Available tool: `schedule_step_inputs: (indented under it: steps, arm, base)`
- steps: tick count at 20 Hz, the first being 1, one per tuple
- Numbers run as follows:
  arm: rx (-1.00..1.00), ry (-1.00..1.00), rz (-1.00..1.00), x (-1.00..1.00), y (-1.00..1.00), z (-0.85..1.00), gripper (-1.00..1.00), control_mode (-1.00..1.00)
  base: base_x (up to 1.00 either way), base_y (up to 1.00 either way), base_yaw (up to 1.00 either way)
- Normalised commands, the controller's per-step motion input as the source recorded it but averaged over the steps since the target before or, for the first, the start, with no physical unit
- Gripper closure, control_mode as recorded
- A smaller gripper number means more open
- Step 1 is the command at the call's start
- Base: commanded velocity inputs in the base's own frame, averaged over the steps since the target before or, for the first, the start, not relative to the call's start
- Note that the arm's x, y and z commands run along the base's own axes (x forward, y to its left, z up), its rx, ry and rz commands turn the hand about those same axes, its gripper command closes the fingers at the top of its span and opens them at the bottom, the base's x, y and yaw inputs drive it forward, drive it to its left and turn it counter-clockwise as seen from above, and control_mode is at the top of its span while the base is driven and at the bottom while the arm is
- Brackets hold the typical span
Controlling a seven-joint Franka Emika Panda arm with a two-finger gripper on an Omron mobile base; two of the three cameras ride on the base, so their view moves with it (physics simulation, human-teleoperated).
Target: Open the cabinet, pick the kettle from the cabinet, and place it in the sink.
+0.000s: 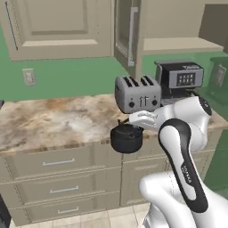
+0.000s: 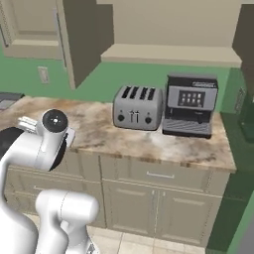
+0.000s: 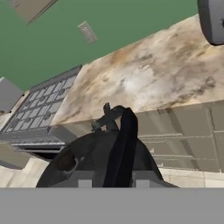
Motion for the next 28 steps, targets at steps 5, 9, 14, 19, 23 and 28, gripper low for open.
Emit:
schedule_step_inputs:
  steps: [5,9,14,19,23,28]
  arm:
    - [0.0,0.0,0.0,0.0,0.0,0.0,1.0,1.0]
    - [0.0,0.0,0.0,0.0,0.0,0.0,1.0,1.0]
    - [0.0,0.0,0.0,0.0,0.0,0.0,1.0,1.0]
    - [0.0,0.0,0.0,0.0,0.0,0.0,1.0,1.0]
    - [0.0,0.0,0.0,0.0,0.0,0.0,1.0,1.0]
    - [0.0,0.0,0.0,0.0,0.0,0.0,1.0,1.0]
  base:
    - [-0.14,0.7,0.07]
    - [-0.14,0.64,0.27]
    - [-0.11,0.46,0.67]
    - [-0.04,0.34,0.79]
    - [-0.03,0.26,0.87]
    - [-0.04,0.18,0.96]
